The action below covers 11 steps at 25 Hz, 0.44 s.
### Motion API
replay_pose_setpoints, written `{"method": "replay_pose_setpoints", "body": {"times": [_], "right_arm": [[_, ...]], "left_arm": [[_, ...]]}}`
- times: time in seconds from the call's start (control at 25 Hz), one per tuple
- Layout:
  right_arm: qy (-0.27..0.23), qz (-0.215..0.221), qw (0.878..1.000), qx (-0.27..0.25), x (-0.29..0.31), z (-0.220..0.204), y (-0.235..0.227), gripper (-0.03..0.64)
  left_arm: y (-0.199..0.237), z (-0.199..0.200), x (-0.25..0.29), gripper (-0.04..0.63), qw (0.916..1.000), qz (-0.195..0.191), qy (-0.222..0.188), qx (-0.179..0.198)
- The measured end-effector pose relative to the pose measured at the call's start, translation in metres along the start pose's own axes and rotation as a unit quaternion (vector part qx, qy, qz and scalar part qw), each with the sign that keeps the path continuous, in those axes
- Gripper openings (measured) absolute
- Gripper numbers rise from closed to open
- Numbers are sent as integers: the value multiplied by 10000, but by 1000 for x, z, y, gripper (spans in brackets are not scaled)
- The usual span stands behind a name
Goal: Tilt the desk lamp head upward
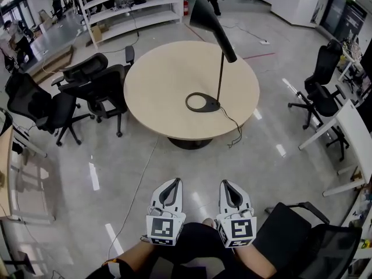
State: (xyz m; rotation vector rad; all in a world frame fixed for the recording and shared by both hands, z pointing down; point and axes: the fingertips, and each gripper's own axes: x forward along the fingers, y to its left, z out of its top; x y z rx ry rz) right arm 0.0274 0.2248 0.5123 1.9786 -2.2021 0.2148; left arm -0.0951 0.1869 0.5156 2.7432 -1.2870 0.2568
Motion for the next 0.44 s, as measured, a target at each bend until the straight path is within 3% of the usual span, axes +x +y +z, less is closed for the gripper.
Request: {"method": "replay_pose_setpoints", "body": {"times": [0.44], "right_arm": [[-65, 148, 9999, -27, 3, 6, 6, 9]], "left_arm": [[4, 3, -9, 48, 9999, 120, 2, -7]]}}
